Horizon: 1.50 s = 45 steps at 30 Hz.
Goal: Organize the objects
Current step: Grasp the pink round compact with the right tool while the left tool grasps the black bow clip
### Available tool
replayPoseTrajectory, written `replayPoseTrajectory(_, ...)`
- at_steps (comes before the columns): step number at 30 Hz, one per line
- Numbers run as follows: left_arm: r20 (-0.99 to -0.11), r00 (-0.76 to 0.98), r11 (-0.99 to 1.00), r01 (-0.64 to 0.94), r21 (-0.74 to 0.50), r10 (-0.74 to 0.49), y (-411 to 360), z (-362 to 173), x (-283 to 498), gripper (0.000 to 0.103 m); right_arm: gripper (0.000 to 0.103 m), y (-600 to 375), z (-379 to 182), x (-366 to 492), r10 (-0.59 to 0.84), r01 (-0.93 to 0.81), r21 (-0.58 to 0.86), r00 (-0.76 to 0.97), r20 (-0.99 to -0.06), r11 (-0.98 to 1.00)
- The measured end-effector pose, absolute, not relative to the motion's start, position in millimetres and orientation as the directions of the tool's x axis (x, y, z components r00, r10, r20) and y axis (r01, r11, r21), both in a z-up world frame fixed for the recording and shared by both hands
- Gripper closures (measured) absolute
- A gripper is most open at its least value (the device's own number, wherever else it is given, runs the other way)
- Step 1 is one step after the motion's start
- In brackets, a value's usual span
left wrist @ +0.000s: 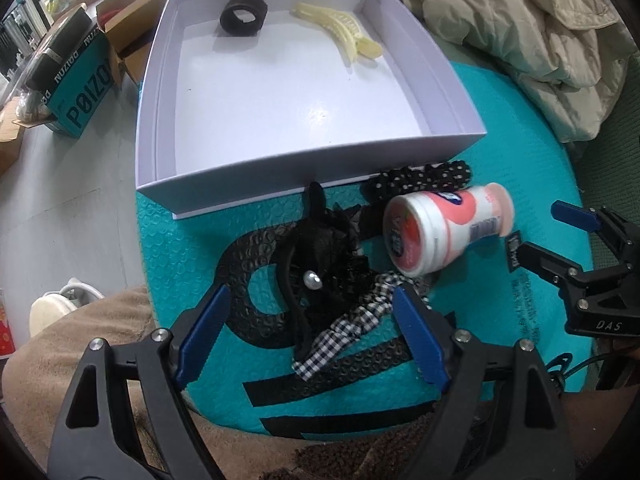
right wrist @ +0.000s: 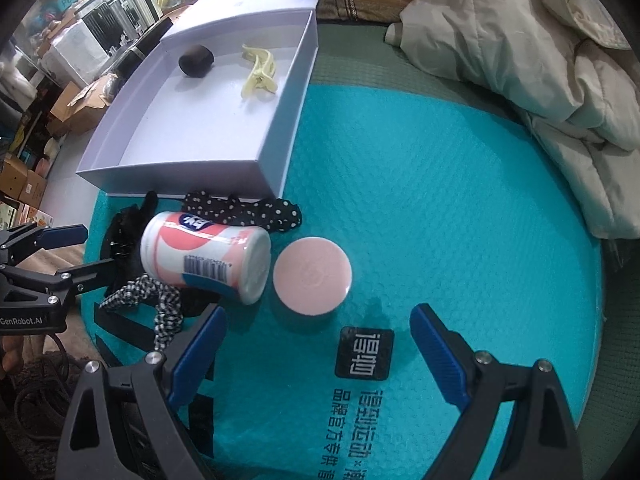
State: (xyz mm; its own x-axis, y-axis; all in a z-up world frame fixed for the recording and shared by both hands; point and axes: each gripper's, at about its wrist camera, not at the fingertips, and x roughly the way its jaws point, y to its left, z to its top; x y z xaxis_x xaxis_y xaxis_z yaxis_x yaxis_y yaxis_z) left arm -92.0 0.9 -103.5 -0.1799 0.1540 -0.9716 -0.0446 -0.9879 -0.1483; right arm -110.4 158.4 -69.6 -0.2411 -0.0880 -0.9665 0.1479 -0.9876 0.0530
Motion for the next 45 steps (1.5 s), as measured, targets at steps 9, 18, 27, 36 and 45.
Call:
replayPoseTrajectory(9, -0.973, -0.141, -0.983, -0.043, -0.18, 0.185, 4.1, -117.6, -103.8, 0.025, 0.009, 158.3, -85.4, -126.1, -0.039, 0.163, 0.0, -0.238, -0.971, -0.987)
replayPoseTrajectory(18, -0.964, -0.155, -0.977, -0.032, -0.213, 0.215, 1.7, -121.6, -111.7, 0.041, 0.019, 153.3, -95.4, -135.3, -0.052, 0.202, 0.003, -0.24, -0.969, -0.979)
replayPoseTrajectory(27, -0.954, -0.168, -0.967, 0.003, -0.253, 0.249, -6.6, -119.0, -109.7, 0.063, 0.05, 155.8, -110.8, -139.0, -0.118, 0.189, 0.086, -0.164, -0.979, -0.978)
replayPoseTrajectory(36, -0.943, -0.176, -0.956, 0.04, -0.292, 0.281, -13.5, -113.2, -107.5, 0.066, 0.05, 163.6, -110.6, -132.4, -0.131, 0.146, 0.109, -0.156, -0.979, -0.983)
replayPoseTrajectory(45, -0.934, -0.208, -0.946, 0.081, -0.313, 0.291, -25.4, -98.9, -95.2, 0.068, 0.05, 168.9, -107.6, -119.7, -0.149, 0.114, 0.134, -0.135, -0.98, -0.984)
